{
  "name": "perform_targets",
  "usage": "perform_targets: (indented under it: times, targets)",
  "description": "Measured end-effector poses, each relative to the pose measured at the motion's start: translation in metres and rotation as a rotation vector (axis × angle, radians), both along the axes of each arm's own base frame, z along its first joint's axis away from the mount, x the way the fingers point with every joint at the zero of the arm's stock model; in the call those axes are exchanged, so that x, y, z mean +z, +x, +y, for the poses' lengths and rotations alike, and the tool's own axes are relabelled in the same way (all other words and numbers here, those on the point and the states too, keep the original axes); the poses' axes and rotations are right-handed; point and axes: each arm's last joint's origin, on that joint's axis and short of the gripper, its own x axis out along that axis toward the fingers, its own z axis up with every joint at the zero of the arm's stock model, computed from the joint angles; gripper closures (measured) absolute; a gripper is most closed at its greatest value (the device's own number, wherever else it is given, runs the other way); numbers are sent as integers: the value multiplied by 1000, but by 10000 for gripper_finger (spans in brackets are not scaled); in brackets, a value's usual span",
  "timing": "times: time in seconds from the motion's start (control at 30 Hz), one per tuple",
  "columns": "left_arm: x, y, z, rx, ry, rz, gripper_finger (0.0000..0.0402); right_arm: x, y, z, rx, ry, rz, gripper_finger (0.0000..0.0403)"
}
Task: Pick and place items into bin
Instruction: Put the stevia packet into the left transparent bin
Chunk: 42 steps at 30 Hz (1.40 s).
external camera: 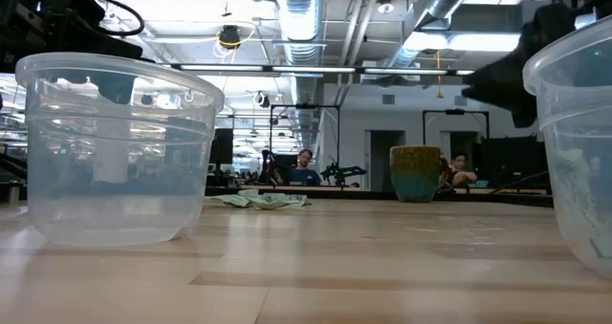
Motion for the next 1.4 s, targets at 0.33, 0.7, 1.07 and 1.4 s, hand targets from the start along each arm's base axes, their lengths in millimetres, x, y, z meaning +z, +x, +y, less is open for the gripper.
perform_targets:
  times: [0.33, 0.7, 1.07, 1.4]
  targets:
    - [0, 0, 0, 0, 0, 0, 281, -13, -2, 5, 46, -20, 133, 265]
    - [0, 0, 0, 4, 35, -5, 281, -13, -2, 5, 47, -20, 135, 266]
    - [11, -1, 4, 112, -521, -129, 281, -13, -2, 5, 47, -20, 136, 265]
    - [22, -5, 14, 328, -823, -360, 281, -13, -2, 5, 47, -20, 137, 268]
